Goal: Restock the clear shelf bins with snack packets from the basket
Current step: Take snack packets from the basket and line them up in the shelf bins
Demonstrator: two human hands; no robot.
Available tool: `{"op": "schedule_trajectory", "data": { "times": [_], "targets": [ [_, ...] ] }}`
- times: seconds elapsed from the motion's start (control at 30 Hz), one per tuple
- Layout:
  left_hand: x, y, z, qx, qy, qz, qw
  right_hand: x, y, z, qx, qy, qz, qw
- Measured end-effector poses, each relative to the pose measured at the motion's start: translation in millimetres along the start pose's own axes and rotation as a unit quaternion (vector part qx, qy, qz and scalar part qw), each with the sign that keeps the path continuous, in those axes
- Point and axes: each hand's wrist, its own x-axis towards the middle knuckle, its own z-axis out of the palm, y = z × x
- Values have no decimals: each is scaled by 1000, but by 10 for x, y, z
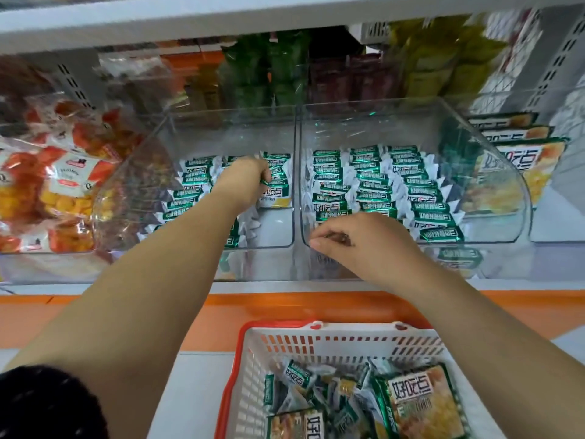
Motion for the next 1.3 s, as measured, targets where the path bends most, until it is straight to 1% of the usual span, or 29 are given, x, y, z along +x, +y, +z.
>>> {"op": "schedule_trajectory", "data": {
  "times": [0.13,0.27,0.33,0.37,0.43,0.5,0.53,0.57,0.6,0.63,0.7,0.77,0.83,0.9,0.97,1.0,1.03,1.1,1.17,1.3],
  "targets": [
    [-9,-32,50,28,-6,0,1000,-11,-7,-2,-12,-2,-3,1000],
    [-61,-22,-11,24,-27,-21,999,-40,-8,-2,-29,5,-10,999],
    [-166,3,-66,1,-2,-31,1000,-59,5,41,-27,32,-17,999],
    [-248,21,-101,-29,23,-36,999,-74,14,83,-19,66,-23,997],
    [-489,69,-171,-109,95,-34,989,-118,53,209,-23,178,-57,982],
    [-832,128,-215,-173,193,0,966,-190,81,367,-34,294,-104,950],
    [-1025,154,-213,-197,240,24,950,-240,84,452,-30,337,-127,932],
    [-1222,176,-194,-216,274,46,936,-291,72,535,-29,366,-153,917],
    [-1408,184,-148,-230,290,61,927,-348,45,617,-31,379,-180,907],
    [-1582,176,-78,-236,290,70,925,-406,15,705,-30,374,-202,905],
    [-1870,108,155,-230,249,70,938,-537,-3,938,-11,335,-211,918],
    [-2077,-28,474,-223,177,28,958,-708,46,1233,21,271,-163,948],
    [-2225,-195,803,-212,79,-27,974,-937,143,1535,33,183,-63,981],
    [-2367,-336,1053,-161,-56,-65,983,-1160,291,1784,41,60,59,996],
    [-2491,-427,1211,-60,-183,-77,978,-1310,447,1960,50,-69,146,986],
    [-2534,-451,1254,-23,-224,-77,971,-1365,523,2029,52,-130,170,975],
    [-2560,-461,1287,-2,-249,-75,966,-1408,586,2089,54,-193,191,961],
    [-2563,-460,1329,15,-269,-74,960,-1486,700,2206,57,-302,223,925],
    [-2530,-466,1357,18,-274,-77,958,-1557,824,2337,28,-362,232,902],
    [-2506,-489,1411,12,-277,-86,957,-1650,937,2466,-33,-400,228,887]
  ]
}}
